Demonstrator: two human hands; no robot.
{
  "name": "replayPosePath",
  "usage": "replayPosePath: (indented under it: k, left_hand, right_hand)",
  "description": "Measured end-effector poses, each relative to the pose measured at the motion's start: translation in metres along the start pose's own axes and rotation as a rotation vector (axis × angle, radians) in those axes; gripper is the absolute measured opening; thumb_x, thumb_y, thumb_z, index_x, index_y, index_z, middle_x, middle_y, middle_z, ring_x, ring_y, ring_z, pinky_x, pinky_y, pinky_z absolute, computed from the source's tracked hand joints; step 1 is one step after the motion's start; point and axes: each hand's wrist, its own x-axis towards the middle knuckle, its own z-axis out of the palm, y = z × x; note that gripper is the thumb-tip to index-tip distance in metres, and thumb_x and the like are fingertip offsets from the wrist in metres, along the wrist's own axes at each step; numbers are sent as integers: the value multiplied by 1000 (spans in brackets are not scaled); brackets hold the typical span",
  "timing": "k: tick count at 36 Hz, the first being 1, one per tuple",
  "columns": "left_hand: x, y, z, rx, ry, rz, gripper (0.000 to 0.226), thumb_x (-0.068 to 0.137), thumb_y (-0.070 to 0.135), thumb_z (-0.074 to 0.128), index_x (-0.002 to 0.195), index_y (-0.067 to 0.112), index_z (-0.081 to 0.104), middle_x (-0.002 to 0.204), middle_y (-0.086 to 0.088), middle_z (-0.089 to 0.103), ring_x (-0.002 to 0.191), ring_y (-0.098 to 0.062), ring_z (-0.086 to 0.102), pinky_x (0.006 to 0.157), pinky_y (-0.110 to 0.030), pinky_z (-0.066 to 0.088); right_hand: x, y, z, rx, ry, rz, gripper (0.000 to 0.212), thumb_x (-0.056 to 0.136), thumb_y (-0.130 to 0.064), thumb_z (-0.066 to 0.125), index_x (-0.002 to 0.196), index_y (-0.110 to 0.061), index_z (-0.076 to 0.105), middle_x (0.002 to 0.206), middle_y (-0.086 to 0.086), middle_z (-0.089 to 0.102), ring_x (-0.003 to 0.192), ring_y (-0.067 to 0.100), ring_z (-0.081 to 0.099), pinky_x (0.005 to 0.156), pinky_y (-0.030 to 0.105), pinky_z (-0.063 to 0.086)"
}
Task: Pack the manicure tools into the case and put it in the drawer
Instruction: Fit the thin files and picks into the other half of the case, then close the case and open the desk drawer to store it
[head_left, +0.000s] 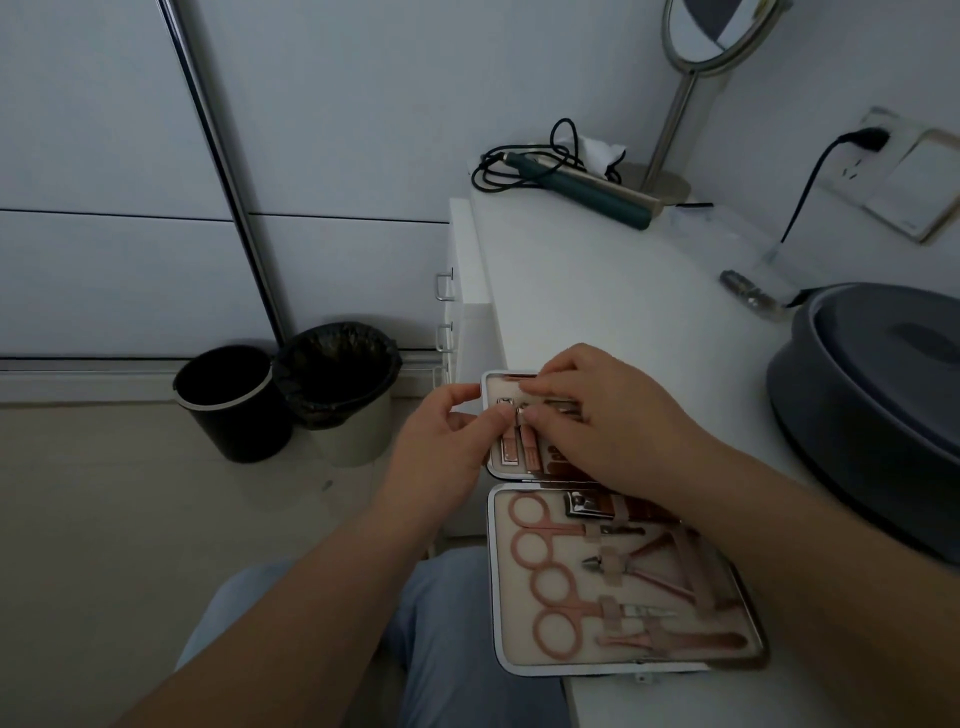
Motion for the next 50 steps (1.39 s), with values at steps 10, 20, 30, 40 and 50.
replayPosePath:
  k: [10,20,30,40,50]
  left_hand:
    - [-43,-5,-31,338,-108,420,51,78,-3,58,97,44,56,111,11,51,94,5,50,76,-4,37]
    - [-65,-11,-35,455,-273,529,42,64,17,75,97,41,63,133,0,41,115,2,47,97,-19,39]
    - [-62,-11,-29,170,-300,331,35,56,38,72,91,38,68,129,11,51,117,-8,50,90,-30,44]
    - [-43,-2,-10,-111,-154,164,52,59,16,71,108,22,56,95,-2,68,76,-11,64,65,-18,51]
    - [-15,20,1,88,-49,-49,89,50,58,77,127,23,47,95,10,67,81,-4,66,83,-37,53]
  right_hand:
    - [-74,20,-19,262,128,119,16,75,-46,56,91,-48,61,98,-28,55,96,-13,50,76,7,38]
    - [-136,32,-25,232,-245,9,85,45,-84,58,123,-55,36,137,-46,12,133,-17,4,106,16,17]
    - [-128,38,-40,395,-229,1,77,54,-55,77,123,-58,43,134,-43,32,128,-16,26,97,-2,21]
    - [-79,40,-38,805,80,161,51,64,-38,77,111,-32,59,97,-18,67,91,-11,59,71,5,45]
    - [-34,55,-33,840,26,289,26,76,-19,69,96,-30,56,70,-29,68,65,-13,62,51,3,44]
